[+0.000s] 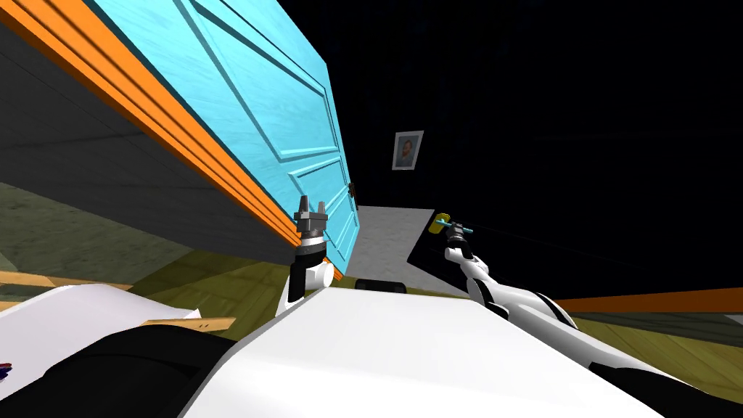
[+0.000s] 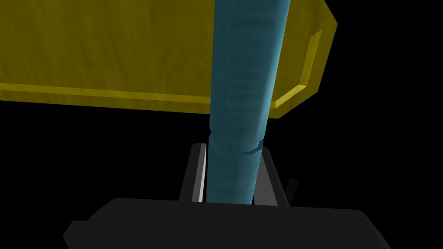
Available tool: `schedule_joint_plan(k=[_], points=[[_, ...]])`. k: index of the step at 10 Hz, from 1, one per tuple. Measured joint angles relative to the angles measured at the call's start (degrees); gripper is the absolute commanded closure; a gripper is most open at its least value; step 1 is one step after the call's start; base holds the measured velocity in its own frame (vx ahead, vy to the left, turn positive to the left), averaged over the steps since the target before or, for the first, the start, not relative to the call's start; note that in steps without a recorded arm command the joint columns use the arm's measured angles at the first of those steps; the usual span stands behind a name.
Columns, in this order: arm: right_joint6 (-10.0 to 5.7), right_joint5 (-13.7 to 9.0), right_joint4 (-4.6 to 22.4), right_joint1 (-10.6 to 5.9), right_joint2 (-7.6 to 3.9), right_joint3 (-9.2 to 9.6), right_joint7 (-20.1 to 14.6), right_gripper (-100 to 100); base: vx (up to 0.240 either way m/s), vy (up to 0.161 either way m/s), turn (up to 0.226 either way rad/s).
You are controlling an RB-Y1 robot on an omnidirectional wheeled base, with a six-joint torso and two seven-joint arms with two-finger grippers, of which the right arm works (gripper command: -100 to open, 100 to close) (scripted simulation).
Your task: Push the door open
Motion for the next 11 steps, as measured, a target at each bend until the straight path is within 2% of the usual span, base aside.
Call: schedule_joint_plan(k=[1,5,6,8,11], points=[[1.66,-0.4,-4.1,2.26,0.59,-1.09,1.0,100,0.112,0.019,-0.044],[-1.26,-0.6,3.1,-0.75,-0.89,-1.98,0.9,100,0.164,0.044,-0.058],[-0.50,-0.9,0.9,0.46,-0.73,-2.67,1.4,100,0.160,0.044,-0.057],[0.45,-1.3,-0.4,1.32,-0.82,-3.75,2.1,100,0.199,0.055,-0.076],[0.44,-1.7,0.2,1.09,-1.50,-4.78,2.5,100,0.122,0.021,-0.070]])
